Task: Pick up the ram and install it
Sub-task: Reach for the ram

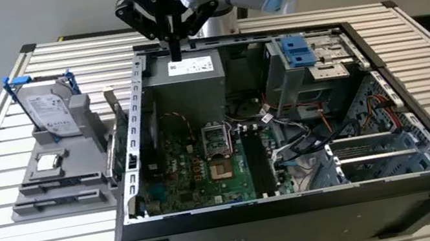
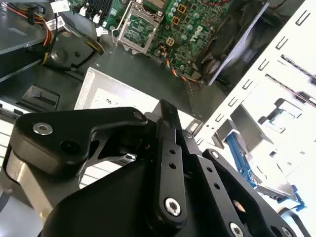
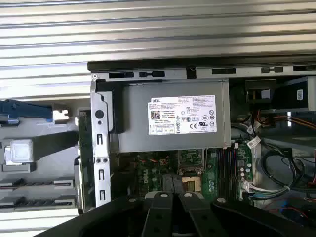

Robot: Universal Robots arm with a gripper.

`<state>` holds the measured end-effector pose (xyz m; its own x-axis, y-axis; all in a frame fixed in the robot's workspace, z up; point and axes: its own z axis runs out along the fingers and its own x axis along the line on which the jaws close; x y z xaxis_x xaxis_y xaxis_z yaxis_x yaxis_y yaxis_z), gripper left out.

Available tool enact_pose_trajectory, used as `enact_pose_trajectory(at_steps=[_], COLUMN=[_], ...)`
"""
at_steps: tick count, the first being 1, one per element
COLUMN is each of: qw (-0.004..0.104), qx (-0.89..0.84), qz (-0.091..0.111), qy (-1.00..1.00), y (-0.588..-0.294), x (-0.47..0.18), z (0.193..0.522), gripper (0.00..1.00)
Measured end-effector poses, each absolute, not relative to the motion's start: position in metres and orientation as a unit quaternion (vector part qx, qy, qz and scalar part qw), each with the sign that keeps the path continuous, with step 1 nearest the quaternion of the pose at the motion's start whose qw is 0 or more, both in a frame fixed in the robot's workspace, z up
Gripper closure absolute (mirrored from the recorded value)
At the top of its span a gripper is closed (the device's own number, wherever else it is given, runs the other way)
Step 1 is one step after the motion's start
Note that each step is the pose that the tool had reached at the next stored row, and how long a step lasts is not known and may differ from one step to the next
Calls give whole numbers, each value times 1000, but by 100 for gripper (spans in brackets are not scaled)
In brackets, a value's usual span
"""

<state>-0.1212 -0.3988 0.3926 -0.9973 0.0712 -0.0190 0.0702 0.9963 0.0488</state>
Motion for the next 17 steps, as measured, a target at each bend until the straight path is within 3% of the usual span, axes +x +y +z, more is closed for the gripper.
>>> enact_pose_trajectory(at_steps=[17], qw=[10], qx=[35], qz=[24], qy=[999], y=[-399], x=[-127], z=[393], gripper=[100])
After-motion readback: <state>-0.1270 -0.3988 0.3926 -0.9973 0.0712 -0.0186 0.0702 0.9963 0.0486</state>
